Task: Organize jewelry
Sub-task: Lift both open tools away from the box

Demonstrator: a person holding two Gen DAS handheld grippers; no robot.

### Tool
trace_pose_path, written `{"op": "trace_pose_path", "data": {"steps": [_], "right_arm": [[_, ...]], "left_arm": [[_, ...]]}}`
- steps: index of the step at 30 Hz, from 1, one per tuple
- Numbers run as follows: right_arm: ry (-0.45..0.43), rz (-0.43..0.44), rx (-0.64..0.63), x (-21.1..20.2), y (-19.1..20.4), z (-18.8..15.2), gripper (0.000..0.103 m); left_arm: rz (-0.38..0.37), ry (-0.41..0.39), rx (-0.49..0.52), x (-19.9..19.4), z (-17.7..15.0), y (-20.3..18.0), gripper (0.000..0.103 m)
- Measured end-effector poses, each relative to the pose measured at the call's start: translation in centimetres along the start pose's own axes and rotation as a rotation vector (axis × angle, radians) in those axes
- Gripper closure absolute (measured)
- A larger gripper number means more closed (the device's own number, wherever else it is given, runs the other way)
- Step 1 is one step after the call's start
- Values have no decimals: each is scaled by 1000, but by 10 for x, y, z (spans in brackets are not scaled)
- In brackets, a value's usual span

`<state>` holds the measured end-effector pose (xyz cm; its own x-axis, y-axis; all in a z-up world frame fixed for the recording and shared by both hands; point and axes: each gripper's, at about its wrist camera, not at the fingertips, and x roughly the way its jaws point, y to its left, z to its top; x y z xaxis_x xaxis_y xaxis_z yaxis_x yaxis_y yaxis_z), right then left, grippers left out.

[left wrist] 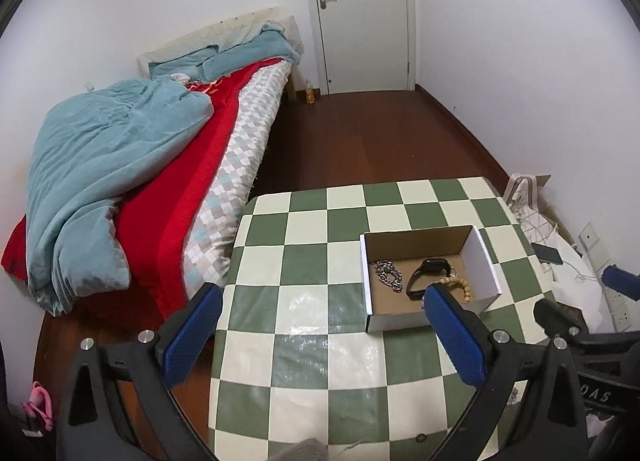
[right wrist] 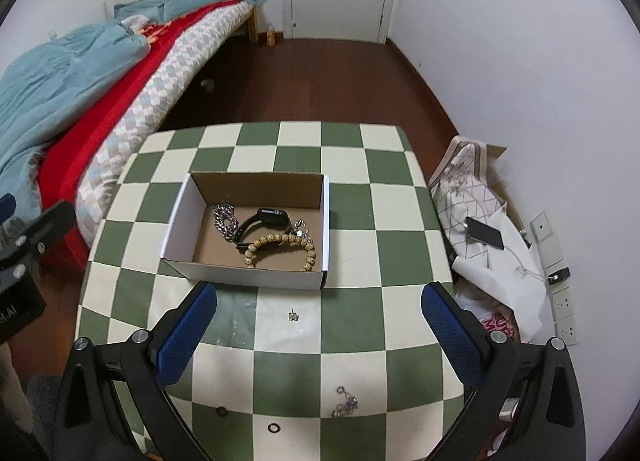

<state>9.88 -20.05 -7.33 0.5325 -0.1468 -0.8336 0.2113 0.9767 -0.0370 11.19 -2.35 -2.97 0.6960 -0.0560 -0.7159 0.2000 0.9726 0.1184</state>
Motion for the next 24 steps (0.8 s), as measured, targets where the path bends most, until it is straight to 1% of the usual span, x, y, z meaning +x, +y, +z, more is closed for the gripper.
{"op": "trace_pose_path", "data": {"steps": [10, 14, 17, 20, 22, 24], "right_arm": [[-117, -17, 15, -61, -3, -13, 0], [-146, -10, 21, -80, -2, -17, 0], [-160, 8, 28, -91, -1, -22, 0], [-173, 30, 34, -99, -1, -30, 0], [-171, 42, 37, -99, -2, -38, 0], [-158, 55, 49, -92, -6, -49, 0]], "left_arm": [[15, -62, -20, -44, -13, 9, 0], [22, -81, -25, -59, -19, 8, 0], [33, -93, -49, -65, -27, 9, 0], [85, -89, -54, -64, -38, 8, 0], [103, -73, -44, -57, -48, 5, 0], [156, -53, -21, -46, -63, 0, 0]]}}
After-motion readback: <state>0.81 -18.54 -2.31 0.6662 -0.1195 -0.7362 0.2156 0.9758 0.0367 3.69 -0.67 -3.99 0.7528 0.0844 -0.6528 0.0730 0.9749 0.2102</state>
